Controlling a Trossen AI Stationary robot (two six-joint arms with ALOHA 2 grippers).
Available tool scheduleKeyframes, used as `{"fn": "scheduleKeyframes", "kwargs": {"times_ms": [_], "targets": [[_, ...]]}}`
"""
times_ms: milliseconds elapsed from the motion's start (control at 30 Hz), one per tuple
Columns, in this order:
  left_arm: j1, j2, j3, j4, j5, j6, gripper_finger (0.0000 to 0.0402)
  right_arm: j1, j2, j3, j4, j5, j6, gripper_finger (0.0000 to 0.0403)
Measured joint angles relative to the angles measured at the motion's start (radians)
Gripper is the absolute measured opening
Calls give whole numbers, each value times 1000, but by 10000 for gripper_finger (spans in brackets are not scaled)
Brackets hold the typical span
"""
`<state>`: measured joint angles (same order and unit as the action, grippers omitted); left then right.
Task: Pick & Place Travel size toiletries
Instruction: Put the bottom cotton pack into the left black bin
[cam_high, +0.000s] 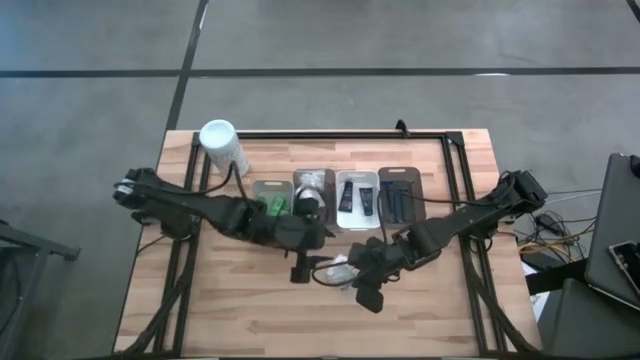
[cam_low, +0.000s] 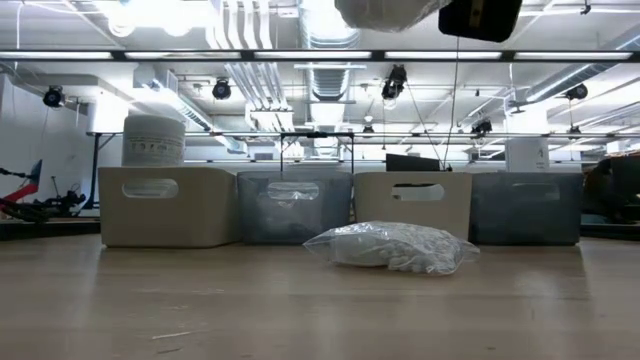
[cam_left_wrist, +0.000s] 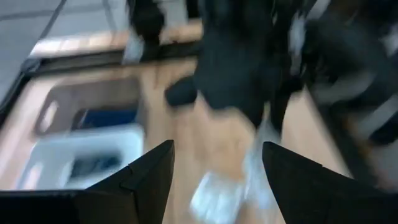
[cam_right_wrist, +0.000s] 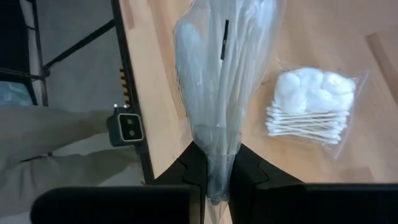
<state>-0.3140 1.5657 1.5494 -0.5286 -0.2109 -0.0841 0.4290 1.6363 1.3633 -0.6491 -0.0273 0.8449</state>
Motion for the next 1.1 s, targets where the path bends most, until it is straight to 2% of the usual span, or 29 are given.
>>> {"fn": "scheduleKeyframes", "kwargs": {"times_ms": [167, 267, 500, 733, 900, 1100], "targets": [[32, 25, -12, 149, 152, 16, 248, 0, 0, 8, 4, -1, 8, 28], [36, 55, -17, 142, 190, 19, 248, 2, 0, 8, 12, -1, 16, 28], [38, 130, -17, 138, 220, 12, 248, 12, 0, 32, 21, 0, 15, 29], [40, 145, -17, 147, 277, 5, 238, 14, 0, 40, 5, 0, 10, 29], [39, 145, -17, 130, 301, 5, 183, 14, -3, 40, 0, 0, 4, 29], [38, 145, -17, 128, 305, 9, 74, 13, -9, 40, -2, 1, -9, 30]]}}
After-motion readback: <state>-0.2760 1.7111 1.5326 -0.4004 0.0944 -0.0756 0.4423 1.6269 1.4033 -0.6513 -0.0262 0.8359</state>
